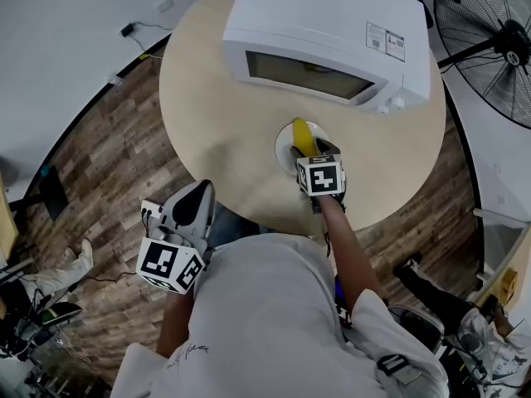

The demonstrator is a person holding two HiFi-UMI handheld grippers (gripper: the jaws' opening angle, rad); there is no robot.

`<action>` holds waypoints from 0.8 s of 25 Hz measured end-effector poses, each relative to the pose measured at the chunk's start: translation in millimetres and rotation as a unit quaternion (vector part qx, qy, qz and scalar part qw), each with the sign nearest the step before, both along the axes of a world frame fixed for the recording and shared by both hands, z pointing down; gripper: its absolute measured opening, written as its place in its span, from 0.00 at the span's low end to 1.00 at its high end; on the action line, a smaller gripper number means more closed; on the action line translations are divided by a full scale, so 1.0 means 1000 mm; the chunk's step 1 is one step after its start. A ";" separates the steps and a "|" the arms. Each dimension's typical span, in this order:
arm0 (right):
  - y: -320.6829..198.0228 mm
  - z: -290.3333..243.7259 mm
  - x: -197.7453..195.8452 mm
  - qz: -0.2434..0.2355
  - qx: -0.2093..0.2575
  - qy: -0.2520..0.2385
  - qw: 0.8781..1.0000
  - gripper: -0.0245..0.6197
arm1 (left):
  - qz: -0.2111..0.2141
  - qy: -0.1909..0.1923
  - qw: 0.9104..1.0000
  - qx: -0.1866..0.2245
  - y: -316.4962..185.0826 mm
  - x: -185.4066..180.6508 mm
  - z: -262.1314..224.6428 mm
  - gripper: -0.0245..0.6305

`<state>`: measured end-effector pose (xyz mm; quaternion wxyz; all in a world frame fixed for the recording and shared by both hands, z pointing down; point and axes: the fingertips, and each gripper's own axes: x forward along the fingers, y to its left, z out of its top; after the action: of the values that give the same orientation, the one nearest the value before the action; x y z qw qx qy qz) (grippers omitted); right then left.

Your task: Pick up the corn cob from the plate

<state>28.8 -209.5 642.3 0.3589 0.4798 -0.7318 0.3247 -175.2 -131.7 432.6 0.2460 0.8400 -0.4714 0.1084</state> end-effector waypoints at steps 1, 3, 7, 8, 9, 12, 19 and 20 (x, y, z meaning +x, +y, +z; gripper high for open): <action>-0.001 0.002 0.000 -0.001 -0.002 0.003 1.000 0.50 | 0.000 0.000 1.000 -0.001 0.000 -0.001 0.000 0.04; -0.001 0.006 0.000 -0.002 -0.006 0.009 1.000 0.51 | 0.000 -0.001 1.000 -0.003 0.000 -0.003 0.002 0.04; -0.003 0.013 -0.001 -0.002 -0.014 0.016 1.000 0.51 | -0.001 -0.002 1.000 -0.006 -0.001 -0.005 0.003 0.04; -0.003 0.014 -0.001 -0.002 -0.015 0.019 1.000 0.51 | -0.001 -0.001 1.000 -0.006 -0.001 -0.006 0.003 0.04; -0.004 0.015 -0.002 -0.003 -0.015 0.024 1.000 0.51 | -0.001 -0.001 1.000 -0.007 -0.001 -0.006 0.003 0.04; -0.005 0.016 -0.002 -0.007 -0.016 0.037 0.999 0.51 | 0.002 -0.002 1.000 -0.007 -0.002 -0.007 0.003 0.04; -0.006 0.016 -0.003 -0.004 -0.018 0.041 0.999 0.50 | 0.008 -0.002 1.000 -0.010 -0.002 -0.003 0.004 0.04; -0.006 0.015 -0.003 -0.003 -0.019 0.042 0.999 0.49 | 0.009 -0.002 1.000 -0.010 -0.002 -0.003 0.004 0.04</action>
<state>25.4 -215.3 657.7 0.3992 0.4834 -0.7115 0.3173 -178.3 -134.1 436.6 0.2523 0.8415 -0.4632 0.1166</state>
